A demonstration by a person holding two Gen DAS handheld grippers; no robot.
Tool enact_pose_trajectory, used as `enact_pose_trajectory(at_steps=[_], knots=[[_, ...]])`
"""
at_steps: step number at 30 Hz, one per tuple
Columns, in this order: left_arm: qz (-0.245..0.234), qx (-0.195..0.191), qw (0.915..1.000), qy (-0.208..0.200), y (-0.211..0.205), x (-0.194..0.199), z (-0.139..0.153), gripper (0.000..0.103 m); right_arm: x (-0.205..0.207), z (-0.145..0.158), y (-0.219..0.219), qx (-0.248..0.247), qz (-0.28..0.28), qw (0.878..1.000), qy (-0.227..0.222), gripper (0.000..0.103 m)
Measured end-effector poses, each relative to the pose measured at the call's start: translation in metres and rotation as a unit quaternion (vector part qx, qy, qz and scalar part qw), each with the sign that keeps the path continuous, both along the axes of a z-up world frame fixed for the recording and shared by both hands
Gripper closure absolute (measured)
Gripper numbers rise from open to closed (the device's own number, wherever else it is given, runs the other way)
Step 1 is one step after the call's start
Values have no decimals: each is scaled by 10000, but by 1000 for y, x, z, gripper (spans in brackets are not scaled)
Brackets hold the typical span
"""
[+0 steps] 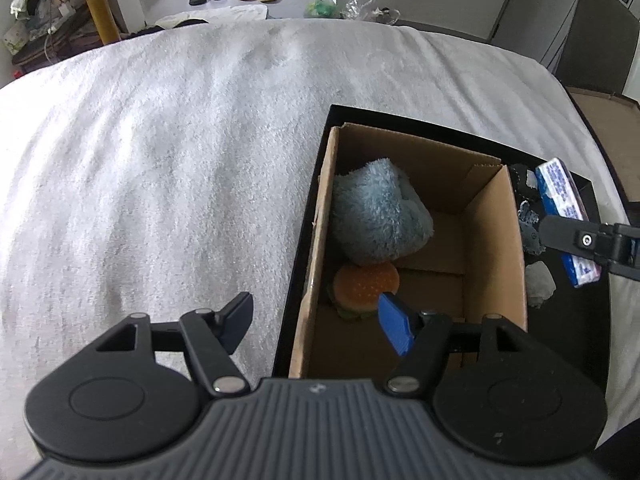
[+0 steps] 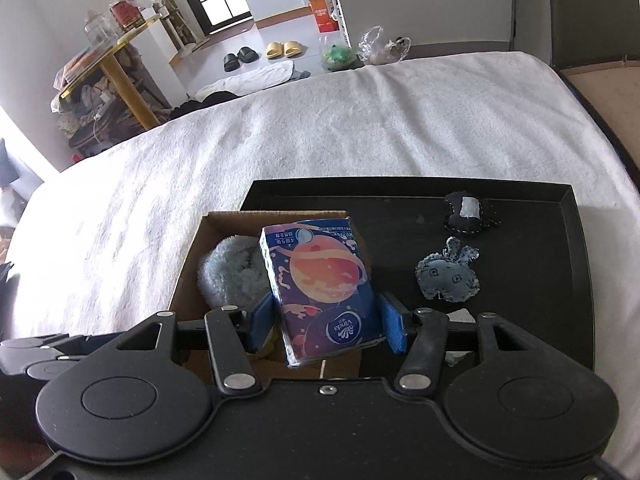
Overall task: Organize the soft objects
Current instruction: 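Carry the tissue pack with the right gripper into the box and release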
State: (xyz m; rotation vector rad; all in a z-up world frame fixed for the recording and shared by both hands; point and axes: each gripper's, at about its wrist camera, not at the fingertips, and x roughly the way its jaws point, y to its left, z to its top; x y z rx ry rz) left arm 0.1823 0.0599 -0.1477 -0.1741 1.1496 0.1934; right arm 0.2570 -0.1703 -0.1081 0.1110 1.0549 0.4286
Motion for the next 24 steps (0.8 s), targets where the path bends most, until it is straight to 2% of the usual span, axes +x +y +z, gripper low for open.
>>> enact_pose_trajectory(at_steps=[12, 18, 20, 24], knots=[[-219, -275, 9994, 21, 7, 5, -13, 42, 4, -6, 27, -124, -310, 9994, 108, 49], [-321, -348, 9989, 70, 13, 10, -19, 59, 8, -11, 41, -110, -632, 9979, 89, 48], [-340, -346, 9987, 129, 15, 12, -22, 69, 9, -11, 46, -89, -670, 9977, 59, 48], [-338, -426, 9983, 230, 18, 13, -28, 80, 12, -13, 50, -147, -729, 9972, 30, 48]])
